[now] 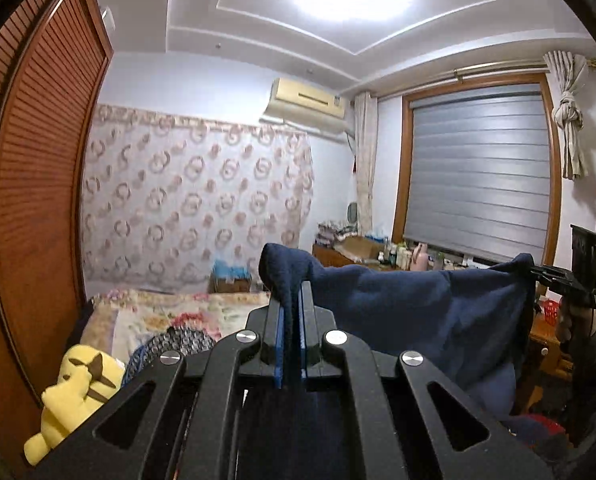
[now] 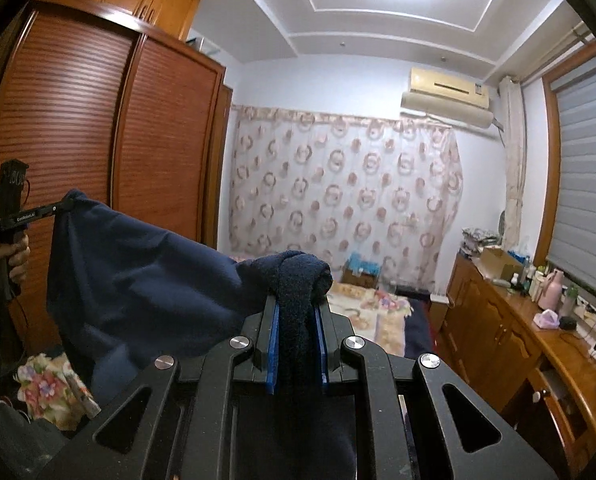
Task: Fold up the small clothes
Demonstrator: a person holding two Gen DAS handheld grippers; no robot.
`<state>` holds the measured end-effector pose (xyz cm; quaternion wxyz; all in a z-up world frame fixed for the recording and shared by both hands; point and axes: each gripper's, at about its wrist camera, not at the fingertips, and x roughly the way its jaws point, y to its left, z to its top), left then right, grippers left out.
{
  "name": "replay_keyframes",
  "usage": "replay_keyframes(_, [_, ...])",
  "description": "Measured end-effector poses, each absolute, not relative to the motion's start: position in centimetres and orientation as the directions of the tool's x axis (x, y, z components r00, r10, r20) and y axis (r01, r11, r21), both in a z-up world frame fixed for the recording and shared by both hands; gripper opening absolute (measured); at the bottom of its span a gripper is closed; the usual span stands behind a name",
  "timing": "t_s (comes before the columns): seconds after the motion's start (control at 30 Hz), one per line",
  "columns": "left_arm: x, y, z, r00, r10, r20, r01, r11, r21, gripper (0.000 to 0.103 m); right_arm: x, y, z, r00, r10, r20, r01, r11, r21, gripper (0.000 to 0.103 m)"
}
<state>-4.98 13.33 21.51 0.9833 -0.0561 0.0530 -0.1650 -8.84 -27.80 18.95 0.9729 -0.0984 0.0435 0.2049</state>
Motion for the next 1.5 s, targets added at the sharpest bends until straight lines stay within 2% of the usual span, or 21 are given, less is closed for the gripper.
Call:
replay_keyframes(0.13, [-3.7,13.1,21.0,0.941,-0.324,-0.097,0.312,0.943,-0.121,0.006,-8.2,-27.0,17.4,0.914,0.385,-0.132,-0.403,0.898,-0.177,0.015])
replay_keyframes(0.3, [0.3,12.5,19.2,0.947,-0.279,-0.157,0.265,0.959,-0.103,0.006,-5.8,-25.5,15.8,0.916,0.361,-0.174,-0.389,0.904,-0.176,0.015])
replay_keyframes(0.53, [11.5,12.1,13.3,0.937,-0.195,-0.291,0.173,0.980,-0.099,0.006,5.7,-23.7,13.9,0.908,0.293,-0.301,-0.350,0.923,-0.159,0.015])
replay_keyframes(0.63, [16.9,11.6,9.8,0.911,-0.146,-0.386,0.131,0.989,-0.066,0.015,12.1,-22.5,11.5,0.889,0.260,-0.376,-0.335,0.931,-0.148,0.017])
replay_keyframes(0.67, [18.6,11.6,8.6,0.891,-0.143,-0.430,0.128,0.990,-0.066,0.016,14.4,-22.0,10.5,0.878,0.234,-0.417,-0.321,0.935,-0.152,0.023])
replay_keyframes(0.7, [20.0,12.0,7.4,0.875,-0.142,-0.464,0.118,0.990,-0.080,0.018,16.5,-21.6,9.3,0.863,0.206,-0.462,-0.305,0.941,-0.149,0.034])
replay_keyframes(0.73, [20.2,11.8,6.9,0.868,-0.137,-0.478,0.111,0.990,-0.083,0.021,18.1,-21.3,8.4,0.846,0.175,-0.503,-0.284,0.947,-0.149,0.038])
replay_keyframes(0.8, [20.3,11.6,5.7,0.854,-0.141,-0.501,0.117,0.990,-0.079,0.044,20.3,-20.9,6.8,0.830,0.107,-0.548,-0.234,0.958,-0.167,0.041])
replay_keyframes(0.83, [20.0,11.2,5.4,0.850,-0.149,-0.505,0.127,0.989,-0.077,0.047,20.7,-20.8,6.3,0.828,0.092,-0.553,-0.223,0.959,-0.175,0.042])
replay_keyframes(0.87, [19.4,11.0,5.0,0.842,-0.162,-0.514,0.143,0.987,-0.078,0.053,20.7,-20.8,6.1,0.826,0.097,-0.555,-0.224,0.960,-0.166,0.047])
replay_keyframes(0.9, [18.9,10.8,4.6,0.836,-0.171,-0.521,0.152,0.985,-0.080,0.065,20.4,-20.8,6.0,0.824,0.114,-0.555,-0.232,0.962,-0.146,0.050])
replay_keyframes(0.97, [17.9,10.3,4.3,0.830,-0.172,-0.531,0.157,0.985,-0.075,0.079,19.4,-21.1,5.7,0.819,0.141,-0.556,-0.248,0.961,-0.122,0.052])
replay_keyframes(1.2, [14.3,7.8,1.9,0.805,-0.163,-0.570,0.196,0.981,-0.003,0.079,17.3,-24.1,3.4,0.789,0.179,-0.588,-0.266,0.962,-0.063,0.052])
replay_keyframes(1.5, [11.3,6.0,-3.8,0.718,-0.196,-0.668,0.237,0.971,-0.030,0.079,16.9,-27.1,-0.7,0.698,0.206,-0.686,-0.260,0.965,0.024,0.052])
